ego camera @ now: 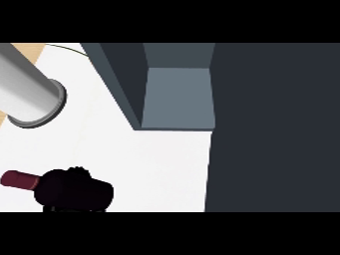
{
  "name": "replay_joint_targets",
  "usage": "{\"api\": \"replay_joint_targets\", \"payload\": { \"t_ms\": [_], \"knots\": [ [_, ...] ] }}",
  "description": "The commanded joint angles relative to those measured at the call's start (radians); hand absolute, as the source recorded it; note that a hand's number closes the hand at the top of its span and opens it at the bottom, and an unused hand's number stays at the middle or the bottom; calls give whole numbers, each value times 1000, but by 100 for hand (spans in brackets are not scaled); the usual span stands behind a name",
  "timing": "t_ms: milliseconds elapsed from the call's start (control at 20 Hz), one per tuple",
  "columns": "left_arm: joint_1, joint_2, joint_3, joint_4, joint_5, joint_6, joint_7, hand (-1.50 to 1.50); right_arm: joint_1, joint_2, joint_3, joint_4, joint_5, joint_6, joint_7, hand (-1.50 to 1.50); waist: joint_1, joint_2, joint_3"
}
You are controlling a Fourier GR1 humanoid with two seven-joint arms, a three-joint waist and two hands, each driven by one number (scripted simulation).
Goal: Pick up the wine, place it into the cabinet and close the cabinet
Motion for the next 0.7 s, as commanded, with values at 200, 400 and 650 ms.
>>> {"api": "replay_joint_targets", "payload": {
  "t_ms": [200,400,650],
  "knots": [
    [180,-113,-114,-401,92,-15,129,150,-68,-6,-29,74,-5,2,-29,-150,2,5,-4],
    [326,-107,-148,-690,165,-29,301,150,-49,-6,-30,54,-16,1,-11,-150,-1,5,-5],
    [405,-116,-298,-957,229,132,440,150,33,15,-16,63,17,49,-97,-150,-5,5,-5]
  ]
}}
